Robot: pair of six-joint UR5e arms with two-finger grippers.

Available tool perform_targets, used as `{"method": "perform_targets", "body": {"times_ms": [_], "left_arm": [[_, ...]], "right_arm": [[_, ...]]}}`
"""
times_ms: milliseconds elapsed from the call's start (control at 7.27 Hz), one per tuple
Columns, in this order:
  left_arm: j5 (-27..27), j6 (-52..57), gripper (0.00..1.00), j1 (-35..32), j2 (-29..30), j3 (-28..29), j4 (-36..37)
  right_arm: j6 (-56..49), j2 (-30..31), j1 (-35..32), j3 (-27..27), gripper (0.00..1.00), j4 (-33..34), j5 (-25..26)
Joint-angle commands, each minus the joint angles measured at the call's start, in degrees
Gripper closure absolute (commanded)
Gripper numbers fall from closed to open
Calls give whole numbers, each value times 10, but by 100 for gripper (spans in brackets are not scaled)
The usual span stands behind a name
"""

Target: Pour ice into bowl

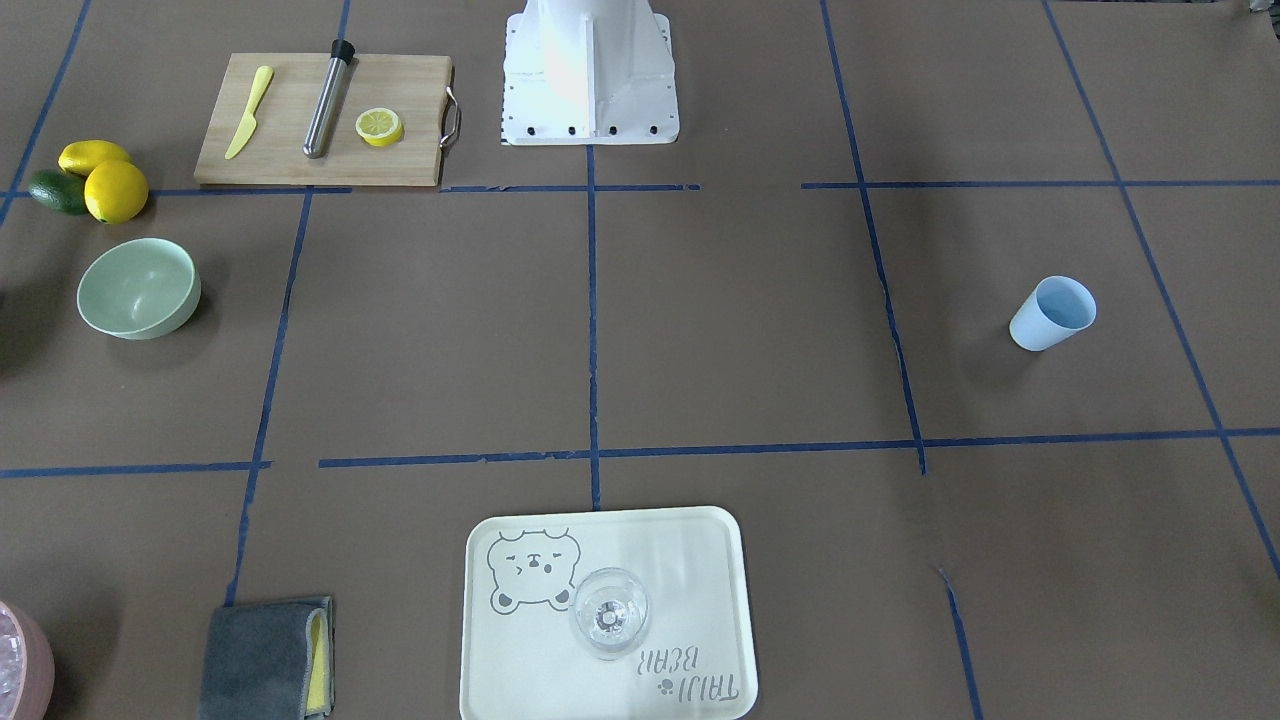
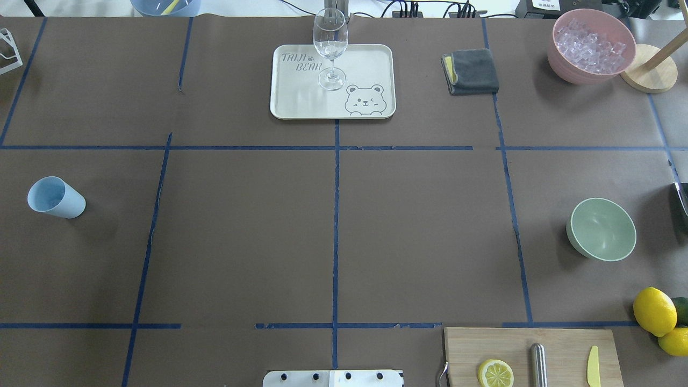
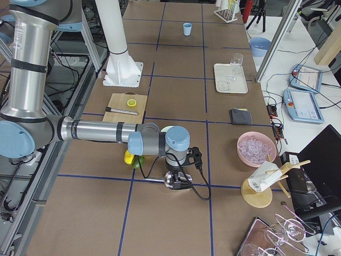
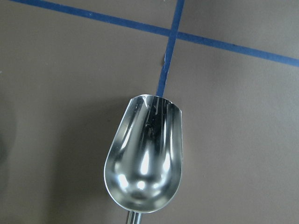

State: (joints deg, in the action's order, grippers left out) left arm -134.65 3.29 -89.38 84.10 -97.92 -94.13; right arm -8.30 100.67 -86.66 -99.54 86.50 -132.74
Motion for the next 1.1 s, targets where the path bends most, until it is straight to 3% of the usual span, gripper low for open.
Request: {"method": "perform_targets", "body": {"times_ms": [0, 412, 962], "left_arm": [[0, 0, 0, 0, -4, -3, 0], [-2, 1, 0, 0, -5, -4, 0], [-5, 1, 0, 0, -4, -5, 0]], "right_arm": [[-6, -27, 0, -1, 0, -26, 2], [39, -43, 18, -25, 0, -69, -3], [276, -36, 202, -119, 0, -72, 19]]}}
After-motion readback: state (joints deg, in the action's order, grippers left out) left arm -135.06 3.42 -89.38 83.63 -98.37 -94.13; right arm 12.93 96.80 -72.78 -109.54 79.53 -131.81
